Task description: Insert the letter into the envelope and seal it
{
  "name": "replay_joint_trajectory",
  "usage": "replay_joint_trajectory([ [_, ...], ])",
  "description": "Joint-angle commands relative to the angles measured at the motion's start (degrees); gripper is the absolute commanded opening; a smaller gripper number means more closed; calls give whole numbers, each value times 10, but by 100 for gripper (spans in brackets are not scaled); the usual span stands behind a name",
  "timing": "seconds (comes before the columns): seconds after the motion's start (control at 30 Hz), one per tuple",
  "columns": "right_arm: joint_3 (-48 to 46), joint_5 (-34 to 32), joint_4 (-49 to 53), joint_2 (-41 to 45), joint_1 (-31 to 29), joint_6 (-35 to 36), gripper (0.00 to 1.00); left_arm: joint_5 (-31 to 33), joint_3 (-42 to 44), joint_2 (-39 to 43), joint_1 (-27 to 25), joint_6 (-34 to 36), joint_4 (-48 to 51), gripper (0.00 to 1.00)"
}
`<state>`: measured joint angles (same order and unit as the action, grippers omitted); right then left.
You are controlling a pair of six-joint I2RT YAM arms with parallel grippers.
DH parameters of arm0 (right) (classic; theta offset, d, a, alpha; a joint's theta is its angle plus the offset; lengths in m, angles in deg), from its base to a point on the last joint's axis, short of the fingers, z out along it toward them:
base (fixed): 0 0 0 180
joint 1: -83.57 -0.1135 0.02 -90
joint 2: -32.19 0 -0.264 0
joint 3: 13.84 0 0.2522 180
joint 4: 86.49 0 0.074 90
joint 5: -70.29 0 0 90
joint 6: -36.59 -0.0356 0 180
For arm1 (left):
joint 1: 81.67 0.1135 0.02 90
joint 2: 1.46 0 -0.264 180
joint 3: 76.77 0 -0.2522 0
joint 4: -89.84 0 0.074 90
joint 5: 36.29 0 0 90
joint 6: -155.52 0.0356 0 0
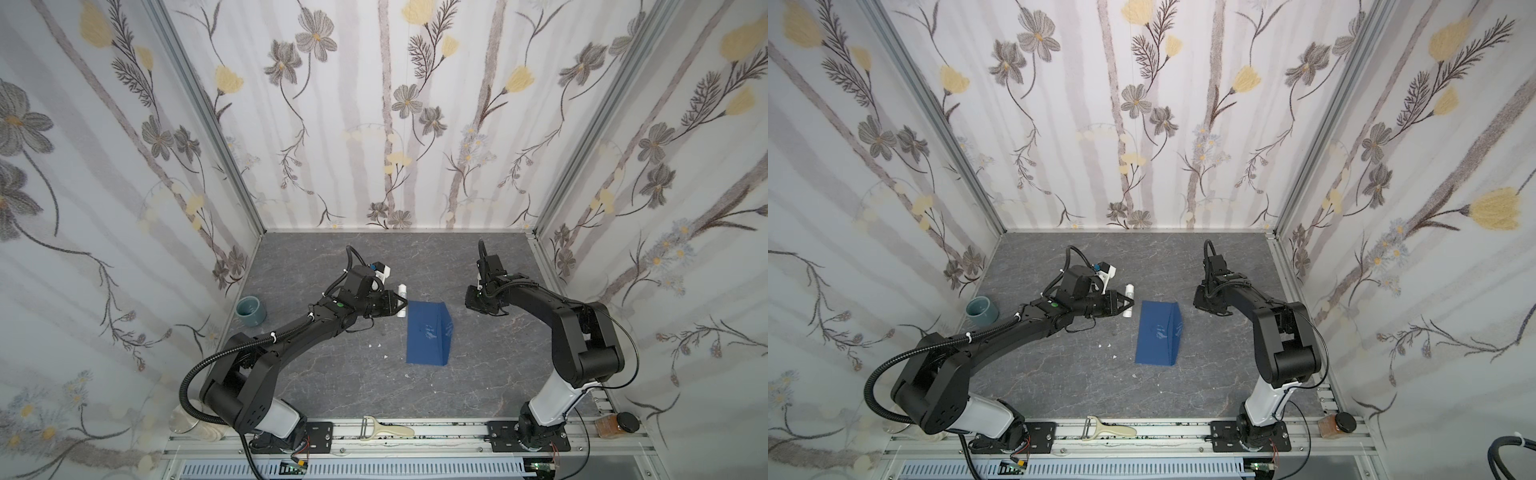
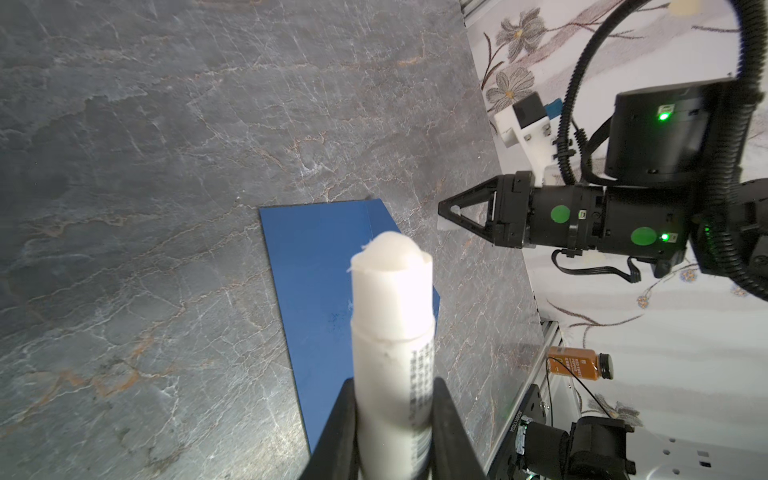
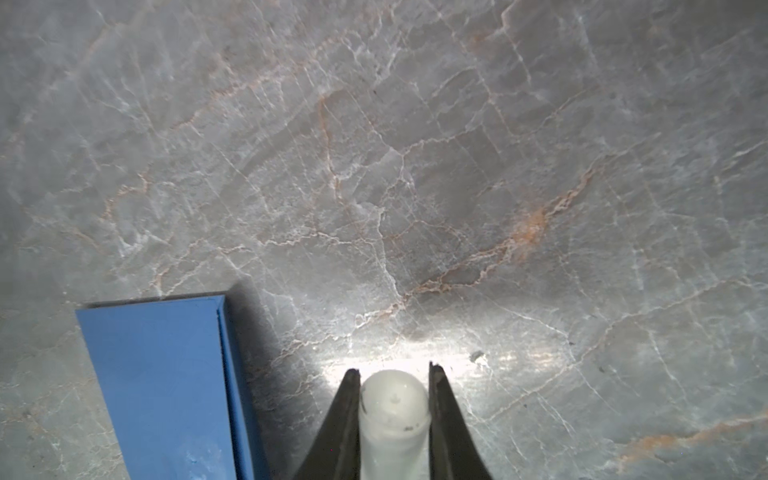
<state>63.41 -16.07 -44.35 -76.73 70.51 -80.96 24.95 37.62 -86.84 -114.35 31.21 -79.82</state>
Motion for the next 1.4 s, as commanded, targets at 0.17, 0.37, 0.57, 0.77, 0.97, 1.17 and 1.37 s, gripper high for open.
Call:
replay_joint_trajectory([
  [0.17,43,-26,32,-50,0,22,18,-27,14,0,27,-6,-44,0],
  [0.37,45,-29,30,-63,0,22,29,-35,23,-2,45,-8,-49,0],
  [0.57,45,-31,32,-69,-1,22,34,-46,26,-9,54,-10,-58,0],
  [0.77,49,-28,30,-71,-3,21,39,-52,33,-12,59,-13,-69,0],
  [0.97,51,-28,29,-64,-3,20,42,-61,47,-8,63,-25,-92,0],
  [1.17,58,-30,31,-50,-2,19,44,-64,47,-9,64,-25,-94,0],
  [1.37,71,-28,38,-21,-1,20,45,-64,48,-8,63,-29,-96,0],
])
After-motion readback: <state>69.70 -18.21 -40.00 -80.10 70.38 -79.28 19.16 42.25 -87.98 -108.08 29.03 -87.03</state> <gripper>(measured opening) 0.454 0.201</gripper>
